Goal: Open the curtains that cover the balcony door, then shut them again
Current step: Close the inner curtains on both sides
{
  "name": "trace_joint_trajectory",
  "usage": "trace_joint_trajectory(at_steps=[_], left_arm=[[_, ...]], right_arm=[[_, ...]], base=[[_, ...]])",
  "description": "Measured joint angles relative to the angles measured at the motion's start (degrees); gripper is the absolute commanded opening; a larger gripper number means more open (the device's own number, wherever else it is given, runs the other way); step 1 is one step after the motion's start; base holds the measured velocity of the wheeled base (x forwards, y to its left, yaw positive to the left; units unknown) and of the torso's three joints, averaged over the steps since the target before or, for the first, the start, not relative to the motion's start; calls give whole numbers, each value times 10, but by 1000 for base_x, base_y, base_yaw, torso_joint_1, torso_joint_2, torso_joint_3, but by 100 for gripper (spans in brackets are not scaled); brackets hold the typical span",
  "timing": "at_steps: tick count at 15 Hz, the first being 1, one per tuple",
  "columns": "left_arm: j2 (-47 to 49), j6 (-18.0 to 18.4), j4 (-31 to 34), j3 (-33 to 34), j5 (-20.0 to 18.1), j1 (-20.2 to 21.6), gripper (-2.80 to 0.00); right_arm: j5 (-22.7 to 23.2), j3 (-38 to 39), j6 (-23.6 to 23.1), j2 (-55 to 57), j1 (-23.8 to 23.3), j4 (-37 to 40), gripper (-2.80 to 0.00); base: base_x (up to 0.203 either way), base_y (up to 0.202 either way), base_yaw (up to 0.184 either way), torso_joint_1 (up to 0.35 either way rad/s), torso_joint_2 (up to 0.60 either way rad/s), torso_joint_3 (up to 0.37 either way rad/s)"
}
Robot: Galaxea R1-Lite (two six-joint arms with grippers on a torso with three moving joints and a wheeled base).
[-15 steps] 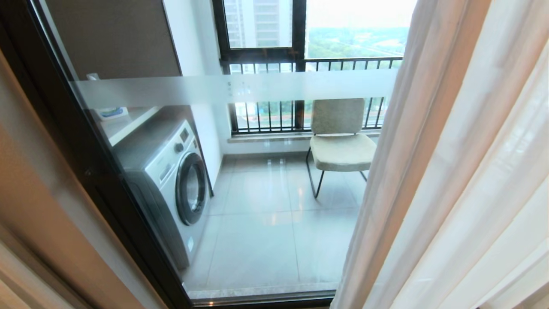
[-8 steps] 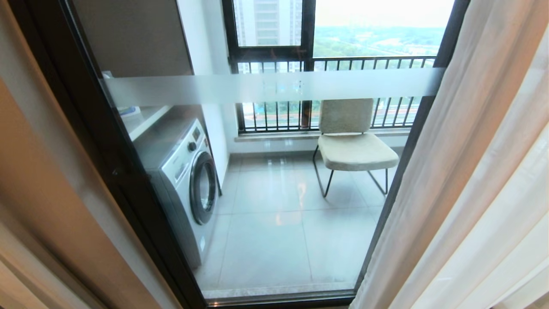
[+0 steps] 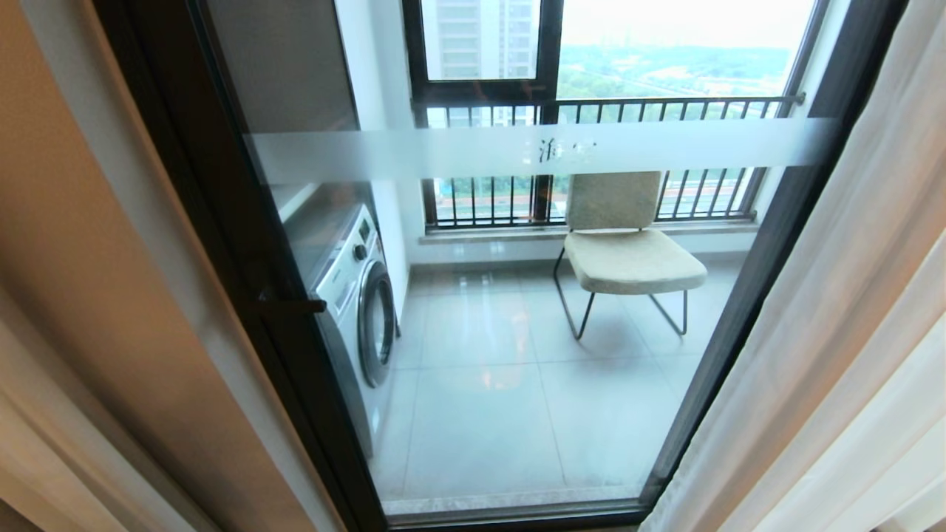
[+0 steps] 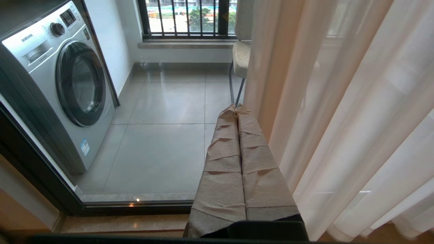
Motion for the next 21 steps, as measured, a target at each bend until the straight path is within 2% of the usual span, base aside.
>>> trace_joint_trajectory(at_steps=[4,21], left_arm=[[0,0,0,0,0,0,-280],[0,-1,2,0,0,0,-280]], right_arm=[[0,0,0,0,0,0,-280],[0,0,0,0,0,0,-280]], base=[[0,136,-1,5,1,3],[0,0,0,0,0,0]])
